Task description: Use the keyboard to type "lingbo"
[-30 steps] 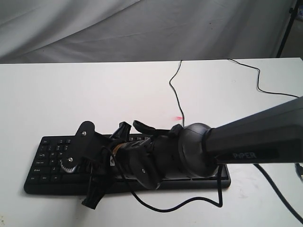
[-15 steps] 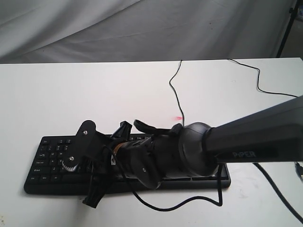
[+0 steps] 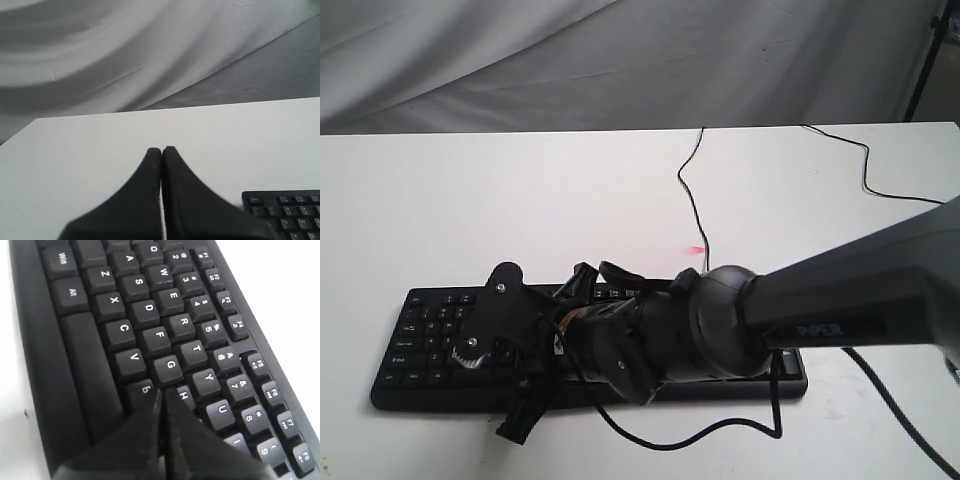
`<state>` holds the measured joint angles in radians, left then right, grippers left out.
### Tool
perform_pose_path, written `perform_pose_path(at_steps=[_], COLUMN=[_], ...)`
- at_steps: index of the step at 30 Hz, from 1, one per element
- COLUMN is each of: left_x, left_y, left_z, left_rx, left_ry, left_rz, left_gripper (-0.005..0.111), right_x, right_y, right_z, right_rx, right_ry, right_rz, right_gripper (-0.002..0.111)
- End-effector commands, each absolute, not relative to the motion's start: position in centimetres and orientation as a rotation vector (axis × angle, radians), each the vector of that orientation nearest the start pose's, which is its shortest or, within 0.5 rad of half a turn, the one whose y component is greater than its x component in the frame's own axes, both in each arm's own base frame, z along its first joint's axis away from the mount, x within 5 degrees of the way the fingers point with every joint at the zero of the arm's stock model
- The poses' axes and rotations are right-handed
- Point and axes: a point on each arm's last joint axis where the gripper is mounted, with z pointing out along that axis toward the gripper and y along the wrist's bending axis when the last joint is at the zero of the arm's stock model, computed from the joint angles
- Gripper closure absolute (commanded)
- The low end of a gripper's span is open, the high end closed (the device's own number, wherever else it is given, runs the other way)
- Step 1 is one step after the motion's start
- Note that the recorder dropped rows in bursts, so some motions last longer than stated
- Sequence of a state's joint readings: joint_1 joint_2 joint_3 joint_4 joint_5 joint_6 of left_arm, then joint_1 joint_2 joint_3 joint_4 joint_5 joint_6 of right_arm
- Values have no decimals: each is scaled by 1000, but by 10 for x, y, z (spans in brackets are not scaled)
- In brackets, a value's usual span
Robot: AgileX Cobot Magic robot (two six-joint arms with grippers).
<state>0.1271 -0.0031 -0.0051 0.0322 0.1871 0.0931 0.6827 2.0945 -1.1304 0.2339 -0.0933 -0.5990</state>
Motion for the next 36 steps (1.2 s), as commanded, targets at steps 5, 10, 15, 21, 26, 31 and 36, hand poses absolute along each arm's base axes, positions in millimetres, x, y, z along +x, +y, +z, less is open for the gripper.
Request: perform_pose_path(at_steps=[5, 10, 15, 21, 26, 31, 36], left_x=[56, 56, 56, 56, 56, 56, 56], left_y=[7, 7, 7, 7, 7, 7, 7], left_z=[197, 197, 197, 197, 197, 197, 197], left_rx=[-6, -6, -6, -6, -6, -6, -6], left_ry=[1670, 1670, 1670, 1670, 1670, 1670, 1670], left_rz=[190, 190, 190, 190, 190, 190, 190], left_gripper=[106, 106, 106, 106, 106, 106, 106], right_x=[348, 351, 351, 351, 351, 351, 351], right_y=[278, 281, 279, 279, 279, 279, 279], right_z=[135, 132, 124, 118, 117, 115, 109], right_rx=[-1100, -1107, -1156, -1168, -1169, -1171, -1178], right_ry=[2001, 2025, 2033, 2039, 2041, 2044, 2056], right_rz=[171, 180, 157, 152, 151, 151, 149], right_gripper=[108, 108, 108, 108, 108, 108, 108])
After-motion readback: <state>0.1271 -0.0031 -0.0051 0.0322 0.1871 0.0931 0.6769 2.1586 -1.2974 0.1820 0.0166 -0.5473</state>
